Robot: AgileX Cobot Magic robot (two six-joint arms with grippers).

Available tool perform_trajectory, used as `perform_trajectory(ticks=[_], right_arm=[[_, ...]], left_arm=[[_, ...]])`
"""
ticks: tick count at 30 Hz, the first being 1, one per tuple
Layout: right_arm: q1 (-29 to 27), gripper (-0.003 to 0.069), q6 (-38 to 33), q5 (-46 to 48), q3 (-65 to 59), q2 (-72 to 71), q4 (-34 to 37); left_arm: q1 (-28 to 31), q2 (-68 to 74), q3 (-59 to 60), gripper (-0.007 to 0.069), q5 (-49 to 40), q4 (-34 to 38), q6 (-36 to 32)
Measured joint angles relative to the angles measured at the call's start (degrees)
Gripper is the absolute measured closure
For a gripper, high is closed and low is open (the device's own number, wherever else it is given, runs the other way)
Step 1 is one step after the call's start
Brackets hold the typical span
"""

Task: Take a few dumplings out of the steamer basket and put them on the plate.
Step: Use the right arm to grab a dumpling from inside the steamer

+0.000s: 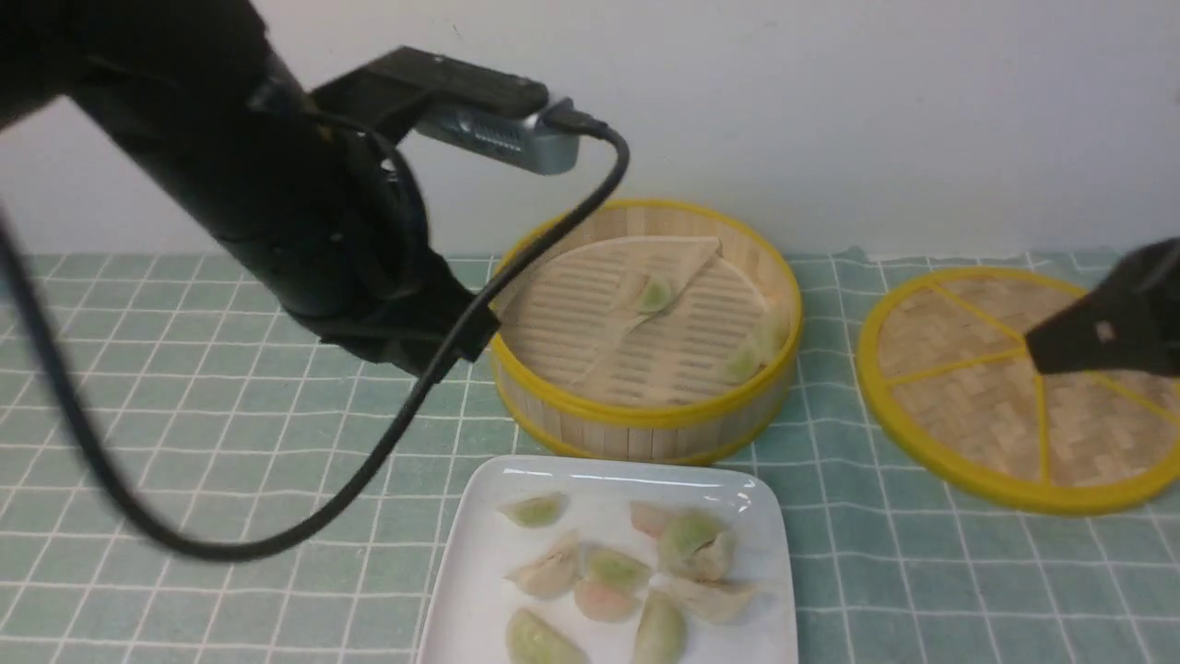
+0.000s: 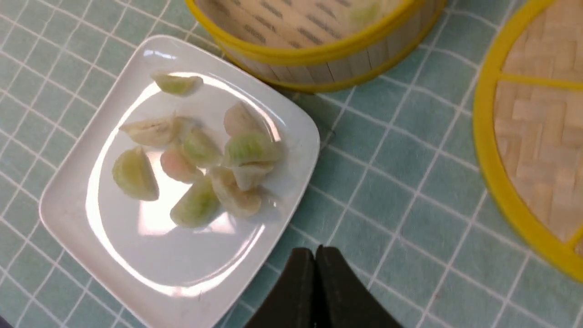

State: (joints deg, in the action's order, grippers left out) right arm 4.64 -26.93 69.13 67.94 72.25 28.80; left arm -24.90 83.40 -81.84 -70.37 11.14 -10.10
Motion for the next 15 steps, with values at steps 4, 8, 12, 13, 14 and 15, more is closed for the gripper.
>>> perform_trajectory(ticks=[4, 8, 12, 13, 14, 15], right_arm=[[7.6, 0.0669, 0.1, -5.5, 7.8, 10.7, -2.4], [11.6, 0.0659, 0.7, -7.2, 16.5, 20.9, -4.2], [14.8, 0.06, 0.8, -7.6, 27.8, 34.1, -7.1], [15.5, 0.0566, 0.8, -7.6, 31.7, 38.3, -8.0], [15.8, 0.0543, 0.8, -7.6, 34.3, 40.6, -8.7], [16.1, 0.0505, 0.8, -7.7, 36.9, 43.3, -9.2]], left_arm=[[0.0, -11.2, 7.6, 0.0631, -0.3, -0.1, 2.1], [0.0, -19.5, 13.3, 0.0631, -0.3, -0.1, 4.3], [0.0, -27.8, 17.5, 0.0631, -0.9, -0.3, 7.2], [0.0, -30.1, 18.1, 0.0631, -1.5, -0.5, 8.0], [0.0, -31.5, 18.3, 0.0631, -1.6, -0.7, 8.6], [0.0, -32.9, 18.3, 0.0631, -1.6, -1.1, 9.2]])
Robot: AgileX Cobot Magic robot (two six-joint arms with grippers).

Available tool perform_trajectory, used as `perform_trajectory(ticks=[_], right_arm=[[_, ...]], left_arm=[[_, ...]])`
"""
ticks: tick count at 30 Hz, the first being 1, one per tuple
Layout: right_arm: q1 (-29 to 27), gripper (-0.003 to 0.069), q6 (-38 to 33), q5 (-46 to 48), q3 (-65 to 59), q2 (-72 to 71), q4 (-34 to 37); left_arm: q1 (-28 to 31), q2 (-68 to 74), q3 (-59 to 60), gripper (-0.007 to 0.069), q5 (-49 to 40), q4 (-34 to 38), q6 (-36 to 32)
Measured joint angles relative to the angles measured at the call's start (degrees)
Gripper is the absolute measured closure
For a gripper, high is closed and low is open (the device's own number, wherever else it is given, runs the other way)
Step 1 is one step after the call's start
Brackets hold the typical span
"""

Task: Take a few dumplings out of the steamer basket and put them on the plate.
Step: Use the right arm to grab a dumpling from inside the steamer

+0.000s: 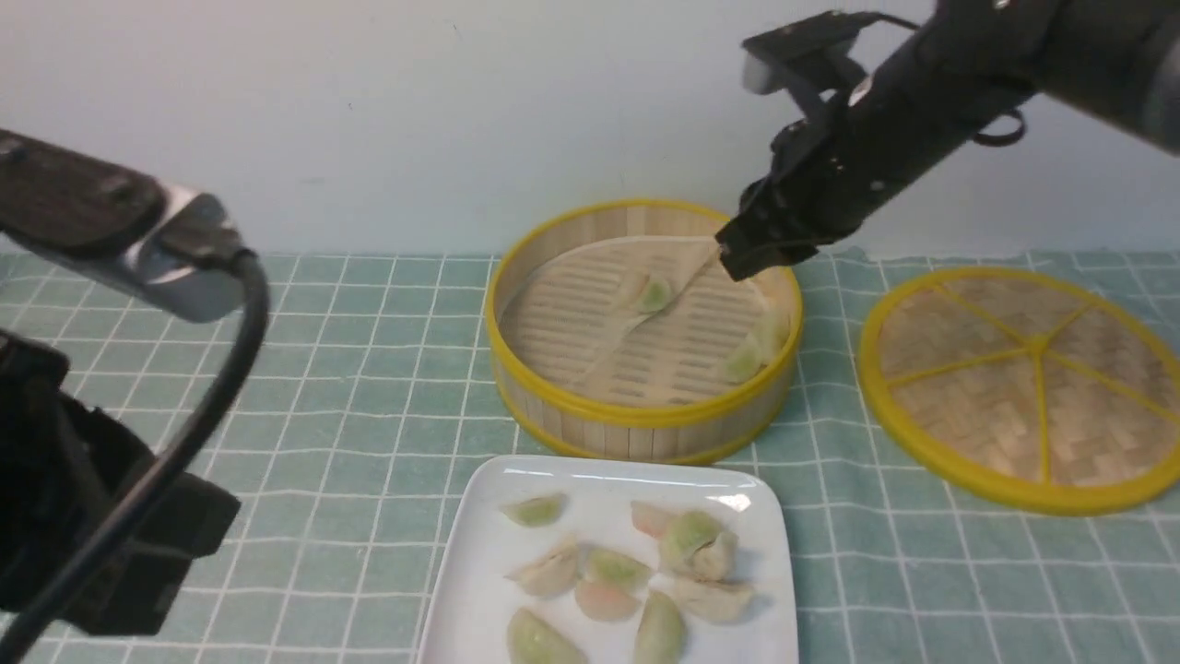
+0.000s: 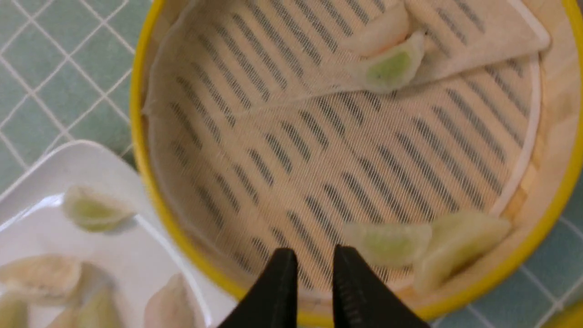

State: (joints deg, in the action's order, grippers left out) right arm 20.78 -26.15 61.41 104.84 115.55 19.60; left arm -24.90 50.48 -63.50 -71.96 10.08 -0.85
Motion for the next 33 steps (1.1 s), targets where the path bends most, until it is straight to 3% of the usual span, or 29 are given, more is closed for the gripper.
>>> perform_trajectory(ticks=[9, 15, 22, 25, 27, 29, 33], right_arm=[[0.4, 0.0249, 0.0, -4.5, 16.6, 17.7, -2.3], [0.4, 0.0218, 0.0, -7.7, 22.4, 26.0, -1.1], [1.3, 0.0242, -1.3, -9.3, 24.5, 29.1, -0.6], [1.7, 0.0293, -1.4, -9.8, 24.5, 29.2, -0.9], [2.2, 0.0416, -1.4, -10.2, 24.5, 29.3, -1.1], [2.2, 0.0466, -1.5, -10.2, 24.5, 29.1, -1.1], [2.2, 0.0483, -0.7, -8.1, 24.5, 27.8, -2.6]], left_arm=[[0.0, -9.1, 0.0, 0.0631, -0.3, -8.5, 8.4], [0.0, -12.5, 0.0, 0.0631, -1.0, -12.6, 10.3], [0.0, -12.7, 0.0, 0.0631, -1.2, -14.4, 10.6], [0.0, -12.7, 0.0, 0.0631, -1.2, -14.8, 10.6], [0.0, -12.7, 0.0, 0.0631, -1.2, -15.6, 10.6], [0.0, -12.7, 0.0, 0.0631, -1.2, -15.8, 10.6], [0.0, -12.7, 0.0, 0.0631, -1.2, -15.9, 10.7]])
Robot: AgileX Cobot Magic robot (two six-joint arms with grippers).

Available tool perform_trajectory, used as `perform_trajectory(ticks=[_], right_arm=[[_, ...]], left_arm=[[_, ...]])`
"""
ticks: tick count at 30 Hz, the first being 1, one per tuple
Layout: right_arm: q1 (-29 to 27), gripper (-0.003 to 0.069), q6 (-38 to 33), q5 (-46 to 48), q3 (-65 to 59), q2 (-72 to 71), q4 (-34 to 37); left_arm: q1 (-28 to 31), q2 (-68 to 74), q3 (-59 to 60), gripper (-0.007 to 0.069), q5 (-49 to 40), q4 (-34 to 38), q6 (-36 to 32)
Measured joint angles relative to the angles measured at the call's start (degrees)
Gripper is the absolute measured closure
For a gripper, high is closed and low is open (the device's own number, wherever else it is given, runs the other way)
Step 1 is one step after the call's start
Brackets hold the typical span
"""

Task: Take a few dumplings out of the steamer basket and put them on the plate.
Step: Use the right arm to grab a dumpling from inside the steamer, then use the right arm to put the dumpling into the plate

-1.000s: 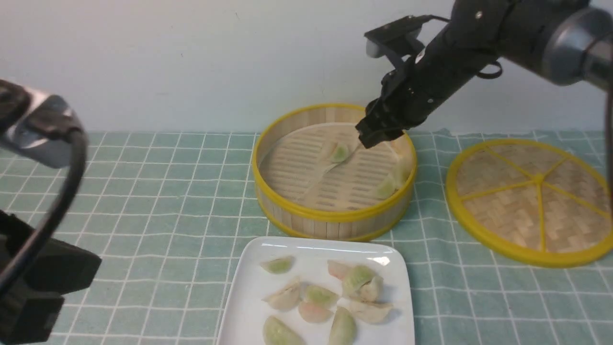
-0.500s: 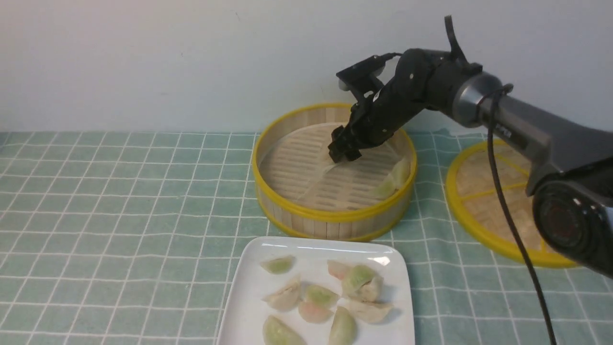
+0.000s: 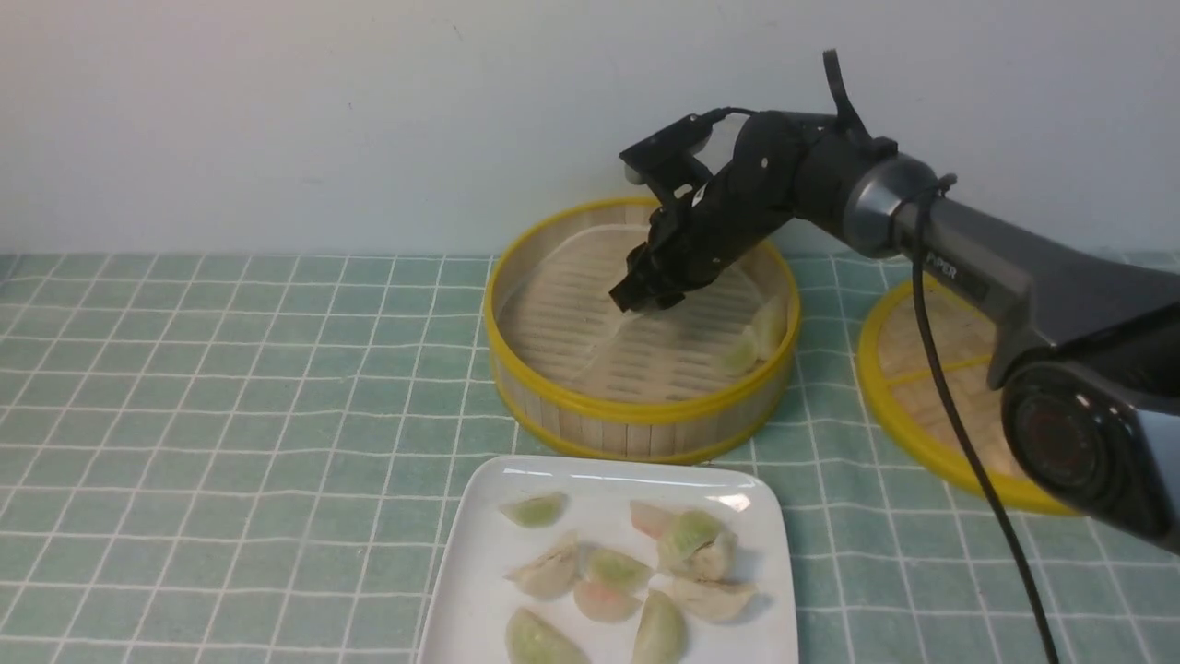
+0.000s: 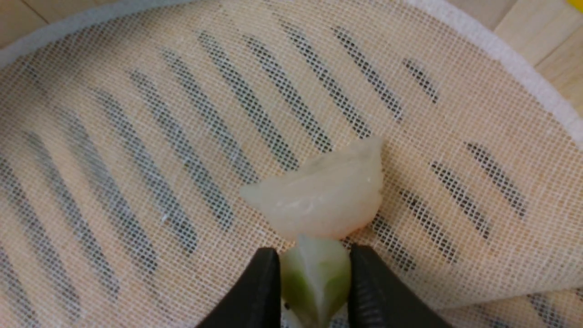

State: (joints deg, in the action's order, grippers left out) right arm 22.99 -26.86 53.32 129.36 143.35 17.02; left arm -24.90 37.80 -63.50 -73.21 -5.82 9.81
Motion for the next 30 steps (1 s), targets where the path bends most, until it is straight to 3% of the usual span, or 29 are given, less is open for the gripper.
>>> perform_trajectory(ticks=[12, 17, 22, 30], right_arm=[[0.0, 0.0491, 4.9, 16.7, 0.1, -9.9, -3.3], [0.0, 0.0491, 7.9, 18.1, -0.6, -15.0, -3.4], [0.0, 0.0491, 10.6, 18.1, -9.0, -27.1, -2.1], [4.5, 0.0493, 10.1, 17.7, -44.2, -47.2, 3.2]], left_arm=[[0.0, 0.0, 0.0, 0.0631, 0.0, 0.0, 0.0], [0.0, 0.0, 0.0, 0.0631, 0.0, 0.0, 0.0], [0.0, 0.0, 0.0, 0.0631, 0.0, -0.1, 0.0], [0.0, 0.0, 0.0, 0.0631, 0.0, -0.1, 0.0]])
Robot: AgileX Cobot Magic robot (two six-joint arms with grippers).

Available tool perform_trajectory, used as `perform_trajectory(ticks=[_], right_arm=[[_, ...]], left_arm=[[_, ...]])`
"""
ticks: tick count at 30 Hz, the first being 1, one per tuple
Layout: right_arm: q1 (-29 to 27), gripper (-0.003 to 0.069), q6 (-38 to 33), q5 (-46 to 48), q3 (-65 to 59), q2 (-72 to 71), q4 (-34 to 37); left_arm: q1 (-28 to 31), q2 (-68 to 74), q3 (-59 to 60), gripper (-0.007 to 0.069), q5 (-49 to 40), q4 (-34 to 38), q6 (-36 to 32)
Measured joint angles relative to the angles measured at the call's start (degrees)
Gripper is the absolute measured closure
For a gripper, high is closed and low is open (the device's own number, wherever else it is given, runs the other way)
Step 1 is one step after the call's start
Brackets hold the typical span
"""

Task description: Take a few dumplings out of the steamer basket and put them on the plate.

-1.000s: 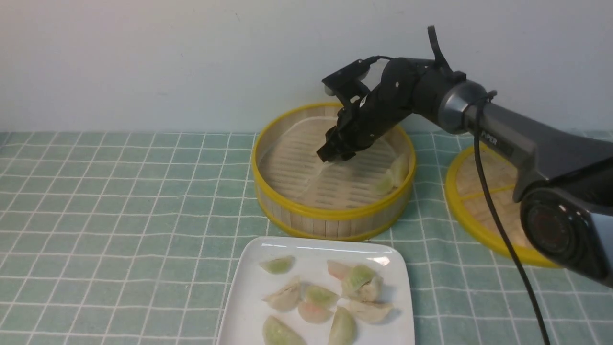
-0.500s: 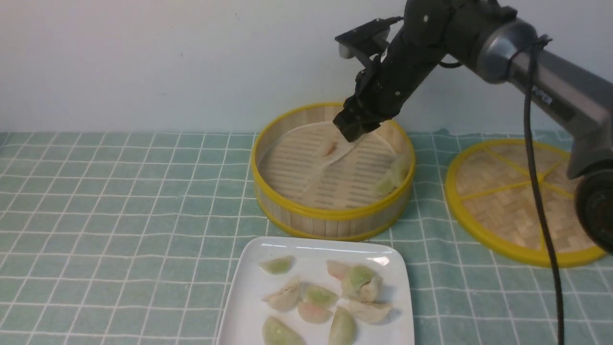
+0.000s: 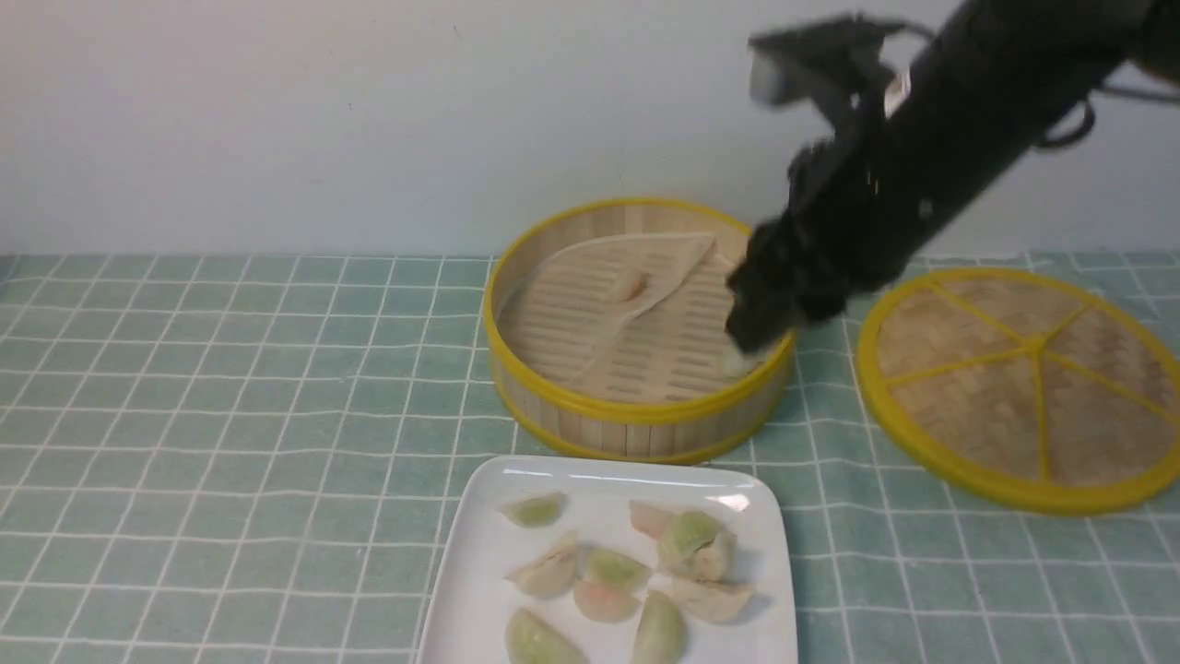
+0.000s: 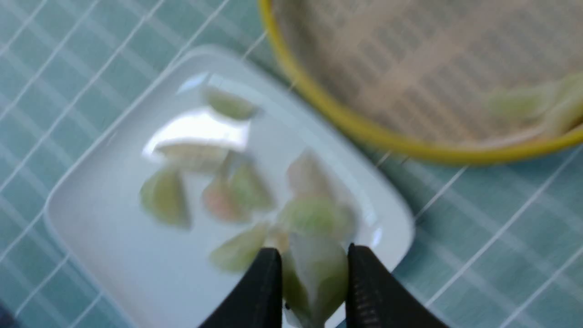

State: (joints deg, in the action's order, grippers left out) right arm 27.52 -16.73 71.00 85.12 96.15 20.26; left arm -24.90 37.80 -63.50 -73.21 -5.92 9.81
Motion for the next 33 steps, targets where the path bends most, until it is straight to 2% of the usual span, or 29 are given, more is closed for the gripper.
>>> perform_trajectory(ticks=[3, 5, 10, 12, 14, 15, 17, 19, 21, 23, 26, 28, 30, 33], right_arm=[[3.9, 0.0493, -0.2, -4.5, -9.4, -1.2, 2.0], [6.7, 0.0493, -0.2, -11.2, -16.0, -0.9, 2.6], [9.6, 0.0488, -1.1, -19.6, -21.3, 1.1, 2.9], [10.1, 0.0445, -1.5, -21.8, -21.7, 2.9, 2.9], [10.2, 0.0348, -1.6, -23.7, -21.8, 3.9, 2.8], [10.2, 0.0348, -1.6, -23.7, -21.8, 4.0, 2.7], [10.2, 0.0235, -1.5, -24.2, -21.2, 4.2, 1.3], [10.2, 0.0195, -0.3, -22.8, -19.7, 3.9, 0.3], [10.2, 0.0195, 2.4, -20.4, -18.0, 2.7, -1.0], [10.2, 0.0254, 5.0, -17.1, -15.6, -0.7, -3.5], [10.2, 0.0398, 7.5, -15.1, -13.9, -7.4, -7.0], [10.2, 0.0529, 10.0, -14.9, -13.3, -15.1, -10.6], [10.2, 0.0615, 13.9, -14.9, -13.3, -23.8, -14.7], [10.2, 0.0661, 20.4, -17.3, -15.0, -37.0, -20.3]], left_arm=[[0.0, 0.0, 0.0, 0.0631, 0.0, 0.0, 0.0], [0.0, 0.0, 0.0, 0.0631, 0.0, 0.0, 0.0], [0.0, 0.0, 0.0, 0.0631, 0.0, 0.2, 0.0], [0.0, 0.0, 0.0, 0.0631, 0.0, 0.2, 0.0], [0.0, 0.0, 0.0, 0.0631, 0.0, 0.2, 0.0], [0.0, 0.0, 0.0, 0.0631, 0.0, 0.2, 0.0], [0.0, 0.0, 0.0, 0.0631, 0.0, 0.2, 0.0], [0.0, 0.0, 0.0, 0.0631, 0.0, 0.2, 0.0], [0.0, 0.0, 0.0, 0.0631, 0.0, 0.2, 0.0], [0.0, 0.0, 0.0, 0.0631, 0.0, 0.2, 0.0], [0.0, 0.0, 0.0, 0.0631, 0.0, 0.2, 0.0], [0.0, 0.0, 0.0, 0.0631, 0.0, 0.2, 0.0], [0.0, 0.0, 0.0, 0.0631, 0.0, 0.2, 0.0], [0.0, 0.0, 0.0, 0.0631, 0.0, 0.2, -0.1]])
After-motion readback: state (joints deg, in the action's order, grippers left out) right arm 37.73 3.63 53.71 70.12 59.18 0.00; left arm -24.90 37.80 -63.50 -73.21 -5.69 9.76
